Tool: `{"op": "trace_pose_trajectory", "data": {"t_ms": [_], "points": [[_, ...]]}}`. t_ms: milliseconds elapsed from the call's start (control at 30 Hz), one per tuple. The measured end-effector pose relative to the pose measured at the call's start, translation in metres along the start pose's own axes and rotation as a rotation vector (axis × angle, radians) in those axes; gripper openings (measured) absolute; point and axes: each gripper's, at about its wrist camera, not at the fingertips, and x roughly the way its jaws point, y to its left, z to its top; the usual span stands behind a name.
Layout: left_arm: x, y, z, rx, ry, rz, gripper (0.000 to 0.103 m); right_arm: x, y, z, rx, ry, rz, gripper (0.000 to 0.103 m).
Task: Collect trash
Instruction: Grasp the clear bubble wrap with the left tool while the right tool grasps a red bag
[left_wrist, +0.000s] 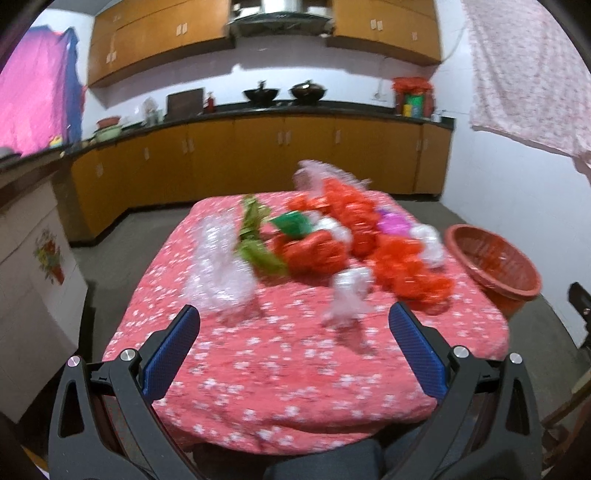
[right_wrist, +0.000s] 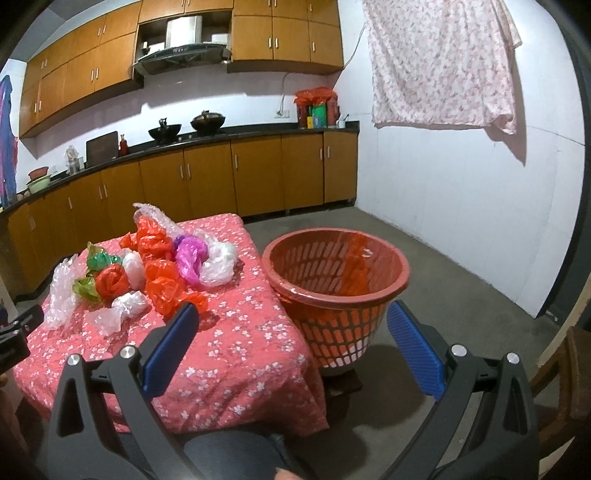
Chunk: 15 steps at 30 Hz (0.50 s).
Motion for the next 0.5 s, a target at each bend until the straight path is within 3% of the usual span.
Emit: {"op": "trace_pose_trajectory", "data": {"t_ms": [300, 500], "points": [[0.058, 0.069, 0.021, -0.072, 0.045, 0.136, 0.101, 0.056, 0.053, 0.025, -0.021, 0.026, 0.150, 0.099], [0.107, 0.086, 0.036, -0.081, 0.096, 0.140, 0.101, 0.108, 0.104, 0.028, -0.115, 0.089, 0.233, 0.099]]}}
